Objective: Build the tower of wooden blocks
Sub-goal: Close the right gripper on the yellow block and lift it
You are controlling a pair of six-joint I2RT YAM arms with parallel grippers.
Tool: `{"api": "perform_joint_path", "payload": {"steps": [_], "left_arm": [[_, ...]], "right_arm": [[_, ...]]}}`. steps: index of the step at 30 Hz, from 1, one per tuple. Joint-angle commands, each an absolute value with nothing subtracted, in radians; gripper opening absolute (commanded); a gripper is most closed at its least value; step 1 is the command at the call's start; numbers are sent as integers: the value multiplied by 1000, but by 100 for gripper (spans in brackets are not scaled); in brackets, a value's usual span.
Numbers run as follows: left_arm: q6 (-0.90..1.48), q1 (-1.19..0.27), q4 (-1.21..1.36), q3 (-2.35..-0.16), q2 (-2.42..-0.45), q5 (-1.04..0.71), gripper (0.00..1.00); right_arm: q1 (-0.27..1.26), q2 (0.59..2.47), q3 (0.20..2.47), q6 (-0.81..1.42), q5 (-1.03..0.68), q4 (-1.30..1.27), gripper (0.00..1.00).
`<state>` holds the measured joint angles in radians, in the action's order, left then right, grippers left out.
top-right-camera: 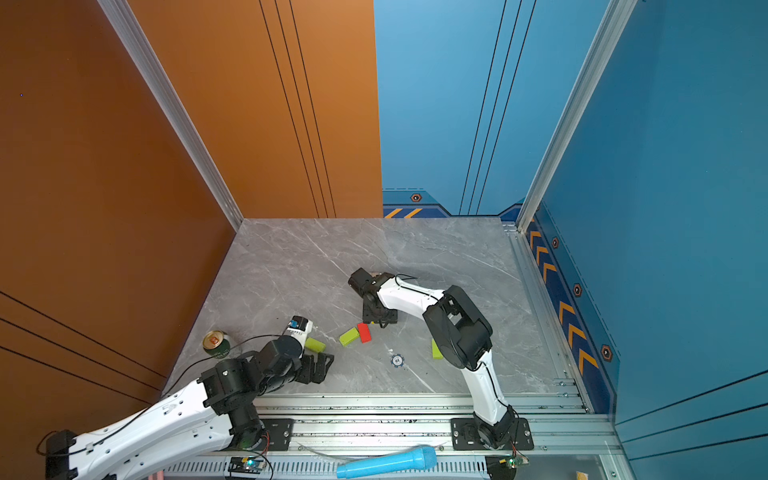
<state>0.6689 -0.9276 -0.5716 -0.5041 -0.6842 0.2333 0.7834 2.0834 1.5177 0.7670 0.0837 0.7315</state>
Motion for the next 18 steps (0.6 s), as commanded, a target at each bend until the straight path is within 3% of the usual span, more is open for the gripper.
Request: {"api": "perform_joint_path", "payload": {"steps": [1,11,18], "left_arm": [[650,-913,-569,-493,-676,218,98],[638,-896,-570,-521,-698,221,98],[615,-863,-565,-555,-726,215,98]], "right_arm": [[780,2090,1525,770,101,768,51],[784,1971,1622,721,158,872,51],[744,2032,1805,669,158,958,51]]}}
